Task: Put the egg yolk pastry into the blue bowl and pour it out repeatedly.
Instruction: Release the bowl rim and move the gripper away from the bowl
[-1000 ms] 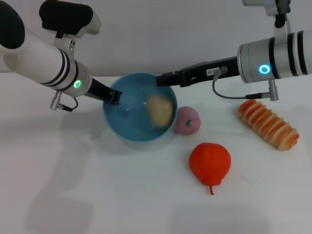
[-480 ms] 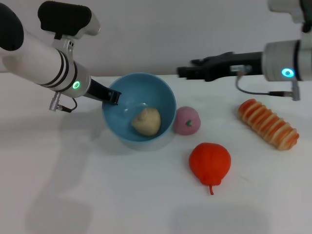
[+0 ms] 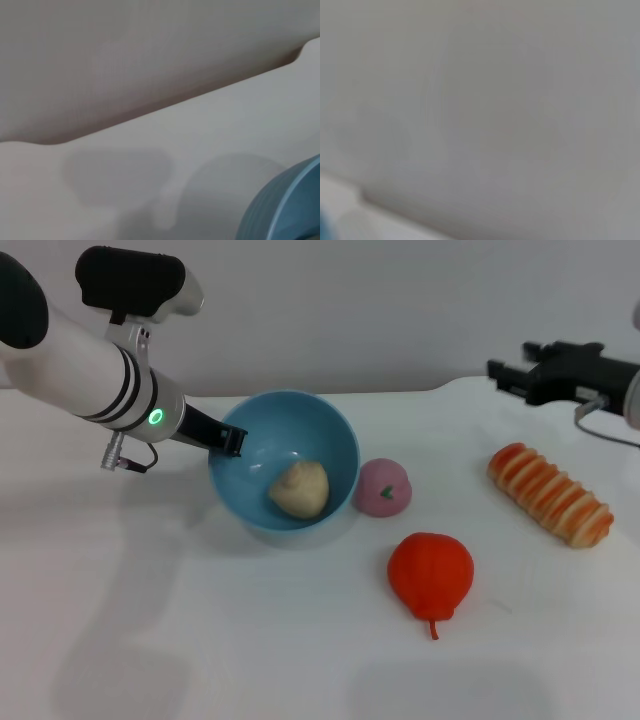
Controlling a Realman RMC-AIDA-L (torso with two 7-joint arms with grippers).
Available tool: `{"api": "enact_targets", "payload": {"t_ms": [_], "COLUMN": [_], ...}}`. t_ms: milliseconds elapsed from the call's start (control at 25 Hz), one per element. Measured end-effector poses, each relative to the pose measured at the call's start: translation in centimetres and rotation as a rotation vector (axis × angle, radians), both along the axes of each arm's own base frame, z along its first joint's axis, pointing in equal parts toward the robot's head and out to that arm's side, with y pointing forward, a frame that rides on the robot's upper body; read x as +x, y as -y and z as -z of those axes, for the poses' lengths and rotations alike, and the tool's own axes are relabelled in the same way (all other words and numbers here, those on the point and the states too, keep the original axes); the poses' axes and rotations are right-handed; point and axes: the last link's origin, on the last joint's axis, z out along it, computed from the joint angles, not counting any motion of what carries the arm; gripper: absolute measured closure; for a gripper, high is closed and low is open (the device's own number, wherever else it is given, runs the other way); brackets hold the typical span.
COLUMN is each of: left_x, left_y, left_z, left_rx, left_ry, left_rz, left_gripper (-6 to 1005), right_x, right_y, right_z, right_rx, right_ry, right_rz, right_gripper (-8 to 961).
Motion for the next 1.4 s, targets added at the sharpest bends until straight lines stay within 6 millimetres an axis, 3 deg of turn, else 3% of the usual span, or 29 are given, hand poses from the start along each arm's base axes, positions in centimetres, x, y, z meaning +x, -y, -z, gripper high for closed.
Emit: {"api": "enact_targets", "payload": {"t_ms": [440,800,1080,1400], "left_x": [0.3,1.0,4.9,10.2], "left_y": [-0.6,-1.3,-2.6,-3.4], "left_z": [0.1,0.0,0.3,0.0], "left_rx": [0.046,0.098,0.142,0.246], "left_ry": [0.012,0.034,0.009,0.019], "left_rz": [0.025,0.061,0.239,0.486], "left_gripper": [1000,1001,1001,1001], "right_x": [4.6,8.9,10.2,10.7], "right_y": [1.1,5.2,7.1,8.1], "right_z": [-2.8,-3.4,-1.6,-1.0], "right_rx": [0.39,0.671,0.647,0.651], "right_ry": [-0.089,-0.133,-0.147,-0.164], "right_rz": [-0.019,-0.007,0.038,0.057], "right_gripper": [445,444,444,445]}}
